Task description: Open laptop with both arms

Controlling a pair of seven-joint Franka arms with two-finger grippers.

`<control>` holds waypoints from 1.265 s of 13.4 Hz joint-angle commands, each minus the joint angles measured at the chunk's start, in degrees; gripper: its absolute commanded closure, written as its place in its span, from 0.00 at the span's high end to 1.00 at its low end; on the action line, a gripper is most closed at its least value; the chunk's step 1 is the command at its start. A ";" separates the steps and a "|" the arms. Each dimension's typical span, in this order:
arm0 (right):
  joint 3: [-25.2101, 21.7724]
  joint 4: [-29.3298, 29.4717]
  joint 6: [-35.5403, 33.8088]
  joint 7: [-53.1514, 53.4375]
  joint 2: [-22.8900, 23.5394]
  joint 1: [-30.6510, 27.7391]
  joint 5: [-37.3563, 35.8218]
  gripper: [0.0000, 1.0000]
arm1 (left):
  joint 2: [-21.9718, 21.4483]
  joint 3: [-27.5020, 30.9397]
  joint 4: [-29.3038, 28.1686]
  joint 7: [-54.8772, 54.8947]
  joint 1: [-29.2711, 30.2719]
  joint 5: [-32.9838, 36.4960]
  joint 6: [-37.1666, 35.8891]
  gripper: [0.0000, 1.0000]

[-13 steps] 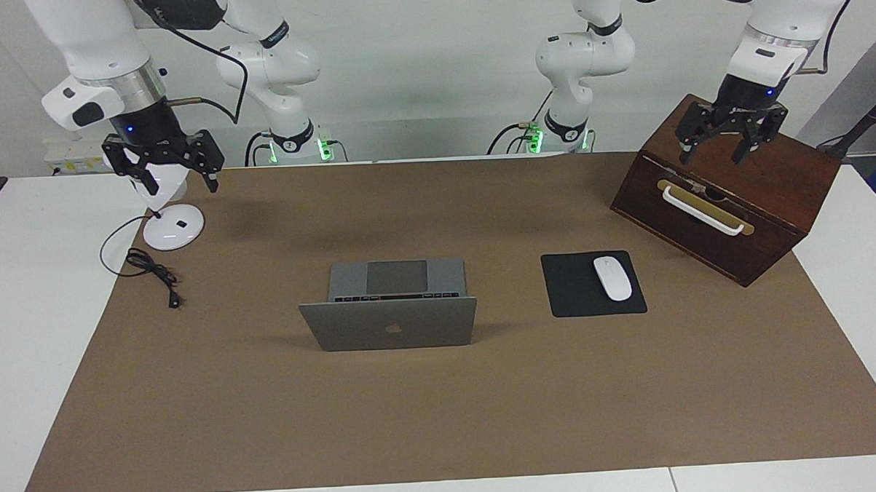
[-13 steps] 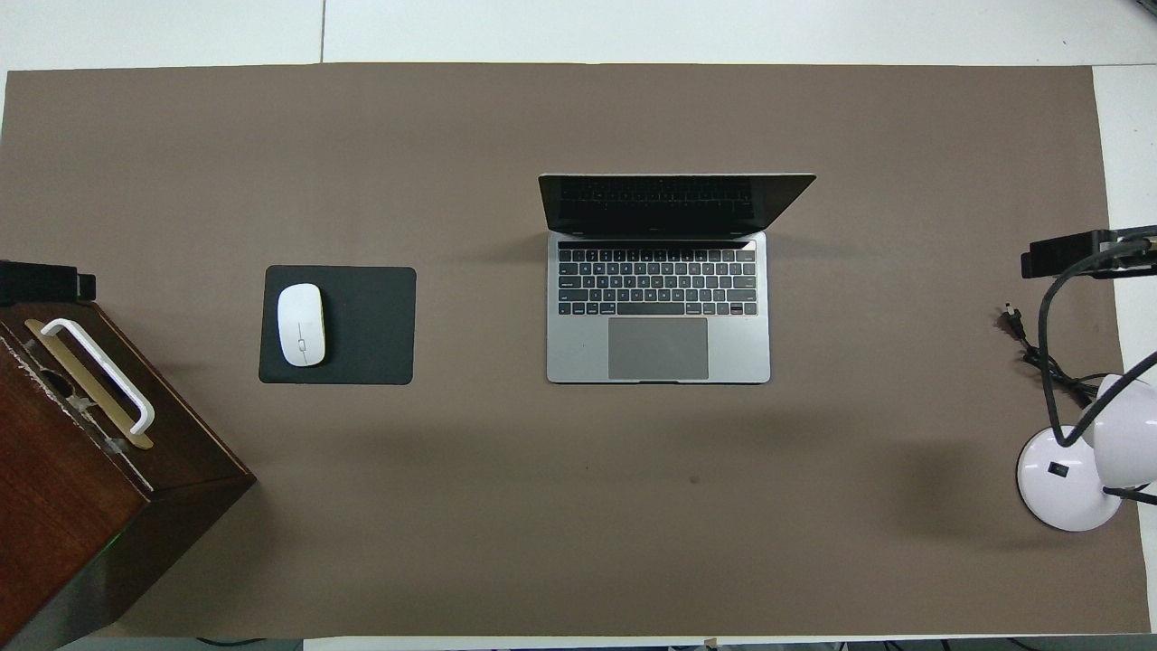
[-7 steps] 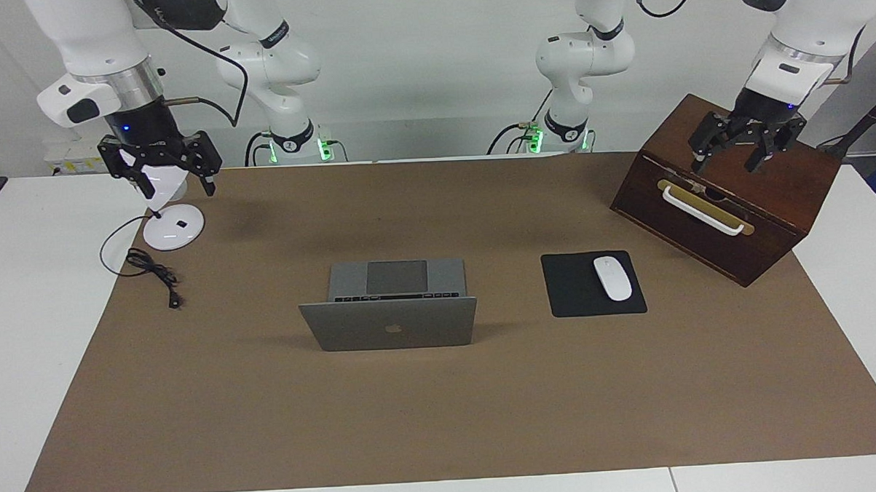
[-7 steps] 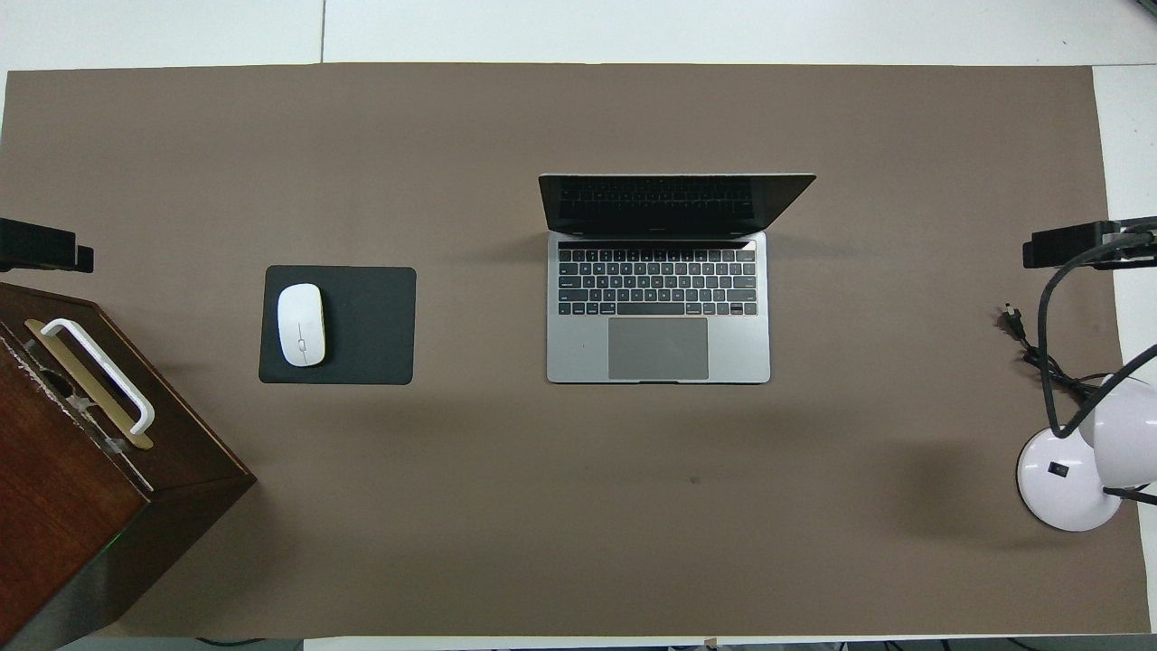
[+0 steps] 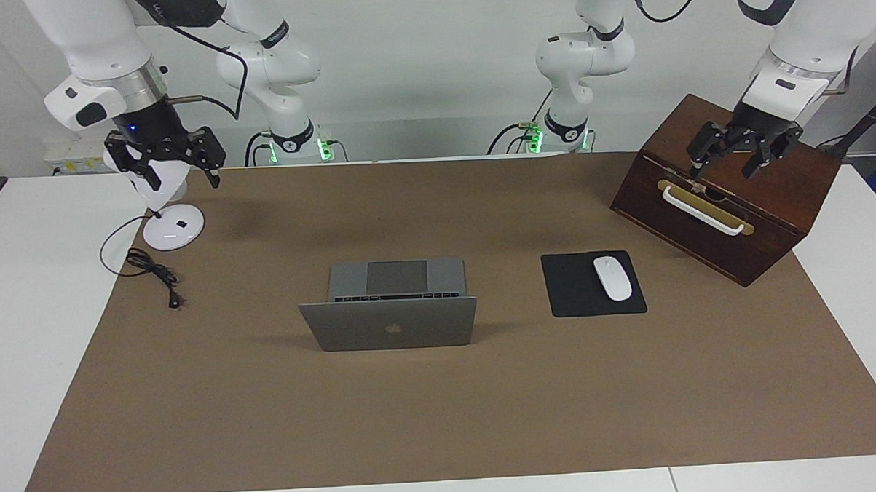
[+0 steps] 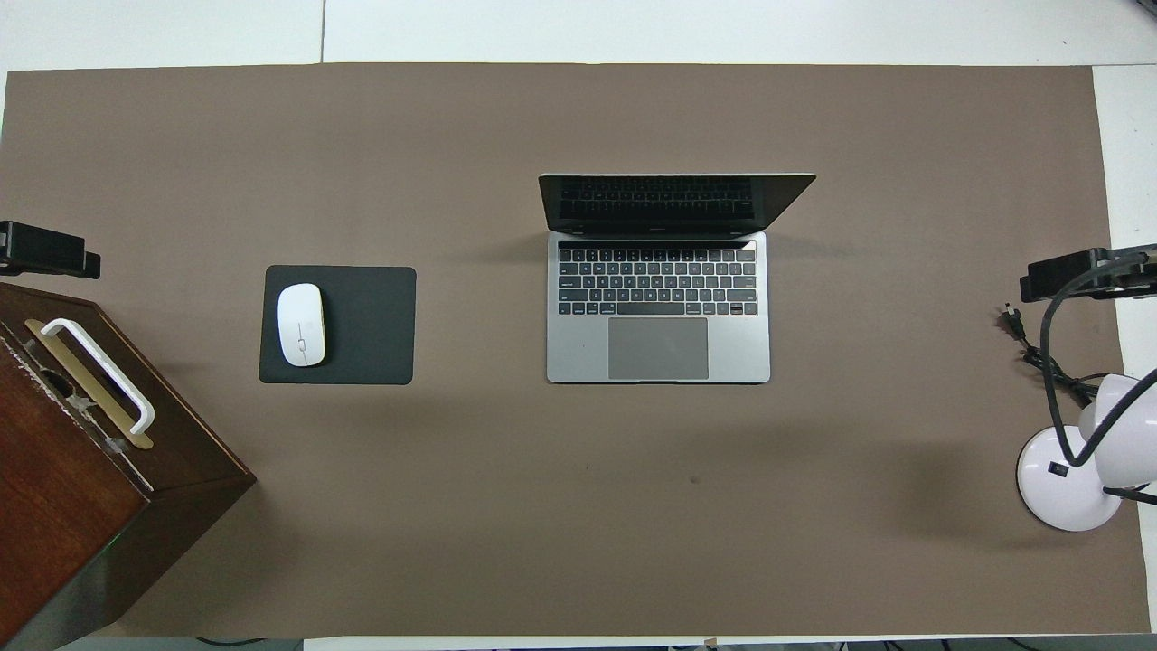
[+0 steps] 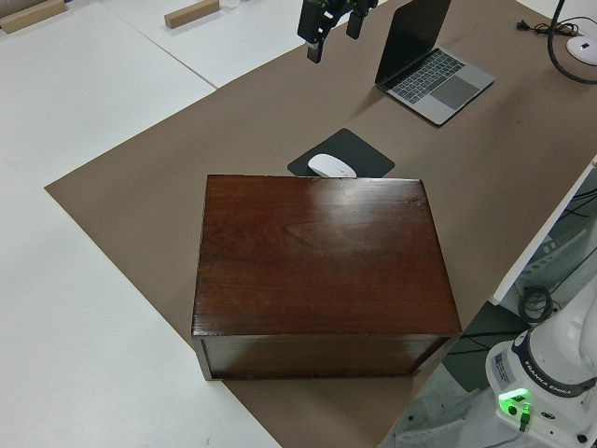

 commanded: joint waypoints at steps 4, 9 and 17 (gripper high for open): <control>0.28 1.30 -3.10 -0.91 1.13 -0.04 -0.21 1.00 | -0.29 -0.60 -0.54 -2.85 1.12 0.40 0.59 1.00; 0.28 1.31 -1.43 -3.55 1.13 -0.04 -0.04 1.00 | -0.46 -0.60 -1.15 -5.33 1.12 0.40 1.73 1.00; 0.28 1.31 -1.08 -2.49 1.13 -0.04 0.75 1.00 | -0.73 -0.60 -1.95 -5.33 1.12 0.48 2.17 1.00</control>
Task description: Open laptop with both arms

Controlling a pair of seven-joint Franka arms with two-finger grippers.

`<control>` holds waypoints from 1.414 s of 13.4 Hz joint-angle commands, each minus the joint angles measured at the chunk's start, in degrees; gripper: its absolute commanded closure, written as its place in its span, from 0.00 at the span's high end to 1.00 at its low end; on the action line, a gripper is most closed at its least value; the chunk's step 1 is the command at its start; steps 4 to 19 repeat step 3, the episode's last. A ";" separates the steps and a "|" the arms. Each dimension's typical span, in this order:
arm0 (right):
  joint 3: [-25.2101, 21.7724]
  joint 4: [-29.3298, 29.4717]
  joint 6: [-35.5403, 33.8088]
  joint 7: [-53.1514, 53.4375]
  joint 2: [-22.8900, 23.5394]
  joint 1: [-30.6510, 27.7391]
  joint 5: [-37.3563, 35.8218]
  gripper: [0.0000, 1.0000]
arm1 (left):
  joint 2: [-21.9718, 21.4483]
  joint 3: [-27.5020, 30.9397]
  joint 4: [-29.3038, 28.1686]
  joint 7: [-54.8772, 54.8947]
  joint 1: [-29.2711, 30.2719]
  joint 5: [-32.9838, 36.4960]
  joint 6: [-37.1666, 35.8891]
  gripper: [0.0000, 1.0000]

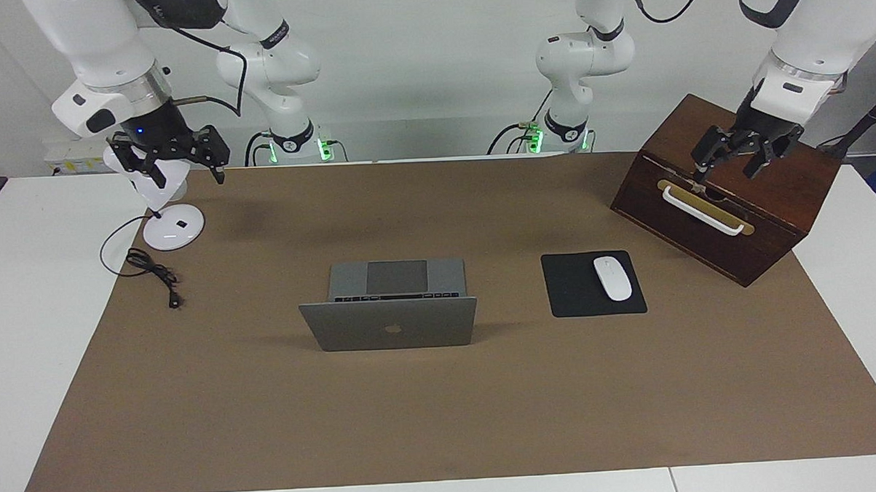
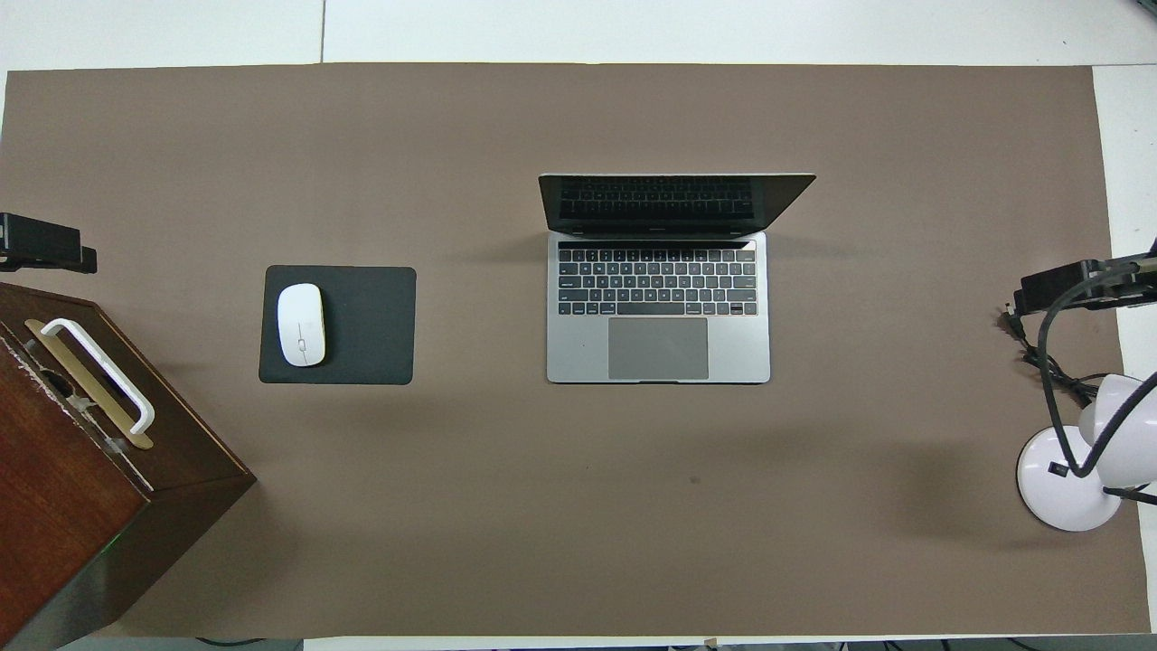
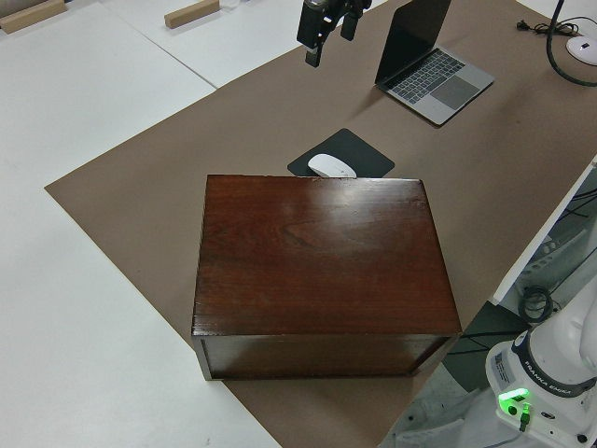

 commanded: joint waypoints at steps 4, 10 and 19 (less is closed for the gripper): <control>0.06 0.76 0.49 -0.41 0.58 -0.22 0.67 1.00 | -0.73 -0.58 -1.47 -0.77 0.53 0.47 1.36 1.00; 0.06 0.76 0.49 -0.41 0.58 -0.22 0.67 1.00 | -0.73 -0.58 -1.47 -0.77 0.53 0.47 1.36 1.00; 0.06 0.76 0.49 -0.41 0.58 -0.22 0.67 1.00 | -0.73 -0.58 -1.47 -0.77 0.53 0.47 1.36 1.00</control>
